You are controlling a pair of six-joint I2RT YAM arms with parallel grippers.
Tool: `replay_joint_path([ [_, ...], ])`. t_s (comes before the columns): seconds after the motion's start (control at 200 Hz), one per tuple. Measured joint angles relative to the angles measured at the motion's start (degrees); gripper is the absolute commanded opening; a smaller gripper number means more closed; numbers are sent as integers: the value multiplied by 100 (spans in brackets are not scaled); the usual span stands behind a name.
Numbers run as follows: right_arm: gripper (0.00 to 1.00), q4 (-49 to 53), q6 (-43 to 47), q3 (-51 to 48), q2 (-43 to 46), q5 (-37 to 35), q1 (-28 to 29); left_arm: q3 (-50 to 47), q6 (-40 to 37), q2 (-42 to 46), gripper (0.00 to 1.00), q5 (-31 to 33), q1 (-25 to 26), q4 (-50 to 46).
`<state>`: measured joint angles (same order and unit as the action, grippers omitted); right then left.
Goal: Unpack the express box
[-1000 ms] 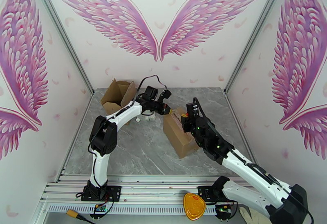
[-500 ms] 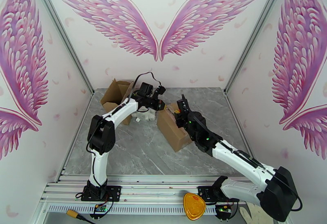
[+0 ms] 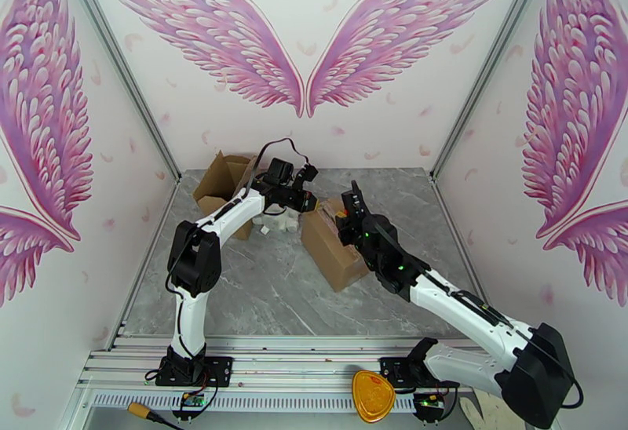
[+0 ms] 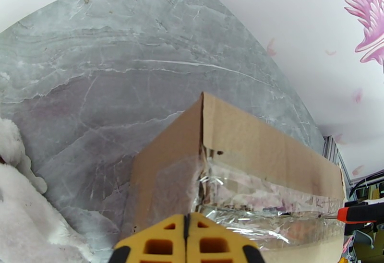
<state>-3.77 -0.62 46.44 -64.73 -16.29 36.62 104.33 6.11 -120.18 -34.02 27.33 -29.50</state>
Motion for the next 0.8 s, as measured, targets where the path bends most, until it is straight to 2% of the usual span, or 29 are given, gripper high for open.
replay_joint_path([
  [0.8, 0, 328, -256, -92, 448, 7, 20, -37, 133, 0, 0, -374, 0, 20],
])
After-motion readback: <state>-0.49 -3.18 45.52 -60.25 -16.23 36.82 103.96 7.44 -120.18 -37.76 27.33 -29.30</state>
